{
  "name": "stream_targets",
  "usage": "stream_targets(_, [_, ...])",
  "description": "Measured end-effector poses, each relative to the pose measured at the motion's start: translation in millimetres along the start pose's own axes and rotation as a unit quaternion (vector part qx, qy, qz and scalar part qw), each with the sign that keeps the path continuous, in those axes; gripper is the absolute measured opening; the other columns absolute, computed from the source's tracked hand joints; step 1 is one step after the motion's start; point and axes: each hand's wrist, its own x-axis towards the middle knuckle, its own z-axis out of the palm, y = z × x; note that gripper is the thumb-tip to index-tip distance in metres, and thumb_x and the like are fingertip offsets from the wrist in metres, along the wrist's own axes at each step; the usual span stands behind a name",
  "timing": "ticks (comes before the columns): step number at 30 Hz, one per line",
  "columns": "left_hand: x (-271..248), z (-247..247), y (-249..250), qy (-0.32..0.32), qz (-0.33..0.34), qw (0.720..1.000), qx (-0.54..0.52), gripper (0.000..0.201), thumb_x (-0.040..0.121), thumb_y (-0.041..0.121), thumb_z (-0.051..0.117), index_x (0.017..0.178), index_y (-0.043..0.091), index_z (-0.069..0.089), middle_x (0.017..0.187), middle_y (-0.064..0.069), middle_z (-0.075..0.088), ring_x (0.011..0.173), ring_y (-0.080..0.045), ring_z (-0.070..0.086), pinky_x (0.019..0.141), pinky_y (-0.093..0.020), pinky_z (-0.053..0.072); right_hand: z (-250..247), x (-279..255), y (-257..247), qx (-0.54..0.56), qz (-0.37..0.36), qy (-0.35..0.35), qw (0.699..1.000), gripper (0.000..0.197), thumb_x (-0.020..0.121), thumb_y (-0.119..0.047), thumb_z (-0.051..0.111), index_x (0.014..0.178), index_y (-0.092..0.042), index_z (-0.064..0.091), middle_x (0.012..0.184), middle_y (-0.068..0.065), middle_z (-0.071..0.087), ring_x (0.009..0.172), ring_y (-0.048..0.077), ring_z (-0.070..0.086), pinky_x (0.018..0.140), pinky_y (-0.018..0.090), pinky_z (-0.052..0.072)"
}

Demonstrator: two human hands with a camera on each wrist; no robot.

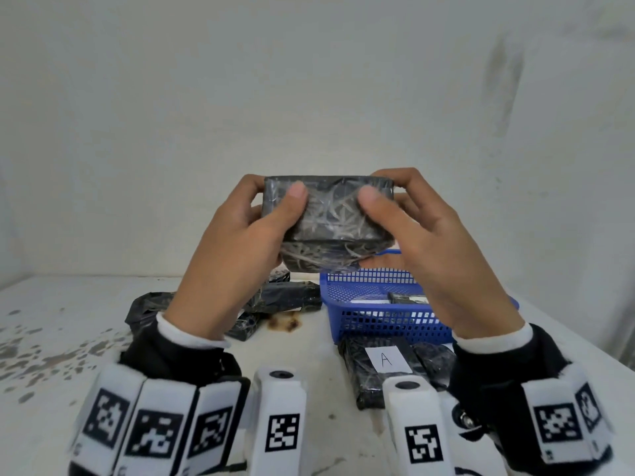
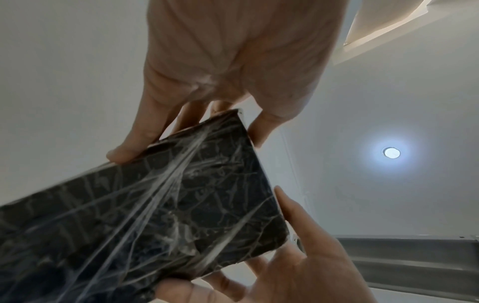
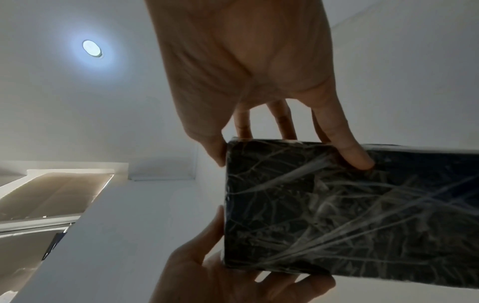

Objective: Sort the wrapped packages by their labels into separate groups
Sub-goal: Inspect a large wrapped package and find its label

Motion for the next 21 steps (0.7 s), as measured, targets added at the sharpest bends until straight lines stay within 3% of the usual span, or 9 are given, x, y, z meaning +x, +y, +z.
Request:
stream_targets(3, [0, 1, -1, -0.002, -0.003, 1.000, 0.001, 0.030, 0.090, 0.041, 0.057, 0.101, 0.014, 0.058, 0.074, 0.005, 0.071, 0.075, -0.015, 0.067, 0.085, -0.051, 0.054, -1, 0, 0, 0.007, 0.005, 0.001, 1.000, 0.009, 0.095, -0.040, 0.060, 0.091, -0.032, 0.064, 0.084, -0.010, 0.065, 0.070, 0.007, 0.066, 0.073, 0.046, 0.062])
stream_targets(6, [1, 2, -2, -0.018, 0.003, 1.000, 0.015, 0.035, 0.088, 0.050, 0.055, 0.103, 0.019, 0.060, 0.079, 0.003, 0.073, 0.084, -0.029, 0.069, 0.086, -0.053, 0.055, -1, -1, -1, 0.007, -0.004, 0.000, 1.000, 0.025, 0.078, -0.048, 0.071, 0.094, -0.031, 0.062, 0.092, -0.008, 0.070, 0.073, 0.011, 0.072, 0.071, 0.043, 0.062])
stream_targets(8, [1, 1, -3, -0.043, -0.014, 0.999, 0.016, 0.045, 0.086, 0.063, 0.042, 0.102, 0.026, 0.064, 0.087, 0.006, 0.074, 0.086, -0.023, 0.071, 0.080, -0.045, 0.060, -2, -1, 1, 0.005, -0.012, 0.012, 1.000, 0.036, 0.067, -0.047, 0.077, 0.095, -0.030, 0.062, 0.097, -0.005, 0.072, 0.078, 0.020, 0.076, 0.075, 0.046, 0.063])
stream_targets(11, [4, -2, -5, -0.063, -0.077, 0.995, -0.020, 0.065, 0.079, 0.075, 0.026, 0.091, 0.030, 0.072, 0.098, 0.003, 0.076, 0.091, -0.024, 0.072, 0.073, -0.042, 0.061, -4, 0, 4, 0.000, -0.035, 0.031, 0.999, 0.029, 0.073, -0.039, 0.083, 0.094, -0.033, 0.064, 0.099, -0.007, 0.072, 0.088, 0.023, 0.075, 0.083, 0.049, 0.061])
stream_targets(13, [5, -3, -3, -0.094, -0.121, 0.988, -0.032, 0.067, 0.084, 0.075, 0.024, 0.084, 0.030, 0.073, 0.094, -0.005, 0.076, 0.081, -0.033, 0.074, 0.069, -0.042, 0.061, -5, 1, 7, -0.012, -0.064, 0.029, 0.997, 0.026, 0.079, -0.034, 0.083, 0.096, -0.035, 0.064, 0.102, -0.011, 0.070, 0.098, 0.022, 0.071, 0.091, 0.047, 0.058])
stream_targets(15, [4, -3, 1, -0.134, -0.153, 0.977, -0.062, 0.058, 0.092, 0.065, 0.030, 0.093, 0.023, 0.071, 0.089, -0.013, 0.076, 0.072, -0.037, 0.073, 0.064, -0.041, 0.062, -6, 2, 9, -0.018, -0.090, 0.018, 0.996, 0.026, 0.080, -0.034, 0.079, 0.101, -0.036, 0.063, 0.104, -0.014, 0.068, 0.104, 0.017, 0.068, 0.095, 0.043, 0.056])
stream_targets(17, [5, -7, 3, -0.134, -0.131, 0.976, -0.113, 0.039, 0.095, 0.043, 0.042, 0.098, 0.011, 0.066, 0.088, -0.016, 0.074, 0.069, -0.033, 0.071, 0.062, -0.038, 0.062, -7, 3, 10, -0.002, -0.098, -0.002, 0.995, 0.026, 0.082, -0.035, 0.076, 0.104, -0.032, 0.063, 0.108, -0.010, 0.068, 0.105, 0.014, 0.067, 0.091, 0.041, 0.058])
stream_targets(19, [6, -15, 2, -0.120, -0.098, 0.974, -0.165, 0.028, 0.083, 0.028, 0.055, 0.100, 0.007, 0.065, 0.087, -0.012, 0.072, 0.071, -0.027, 0.069, 0.062, -0.037, 0.061, -5, 3, 8, 0.050, -0.079, -0.025, 0.995, 0.024, 0.088, -0.044, 0.069, 0.103, -0.025, 0.065, 0.109, -0.007, 0.070, 0.105, 0.007, 0.067, 0.088, 0.039, 0.059])
stream_targets(21, [7, -20, -1, -0.102, -0.093, 0.972, -0.189, 0.062, 0.069, 0.023, 0.069, 0.126, 0.013, 0.047, 0.097, -0.012, 0.069, 0.072, -0.025, 0.070, 0.060, -0.039, 0.062, -2, 3, 6, 0.091, -0.029, -0.037, 0.995, 0.037, 0.087, -0.051, 0.058, 0.107, -0.022, 0.068, 0.106, -0.009, 0.072, 0.102, 0.004, 0.067, 0.089, 0.039, 0.057])
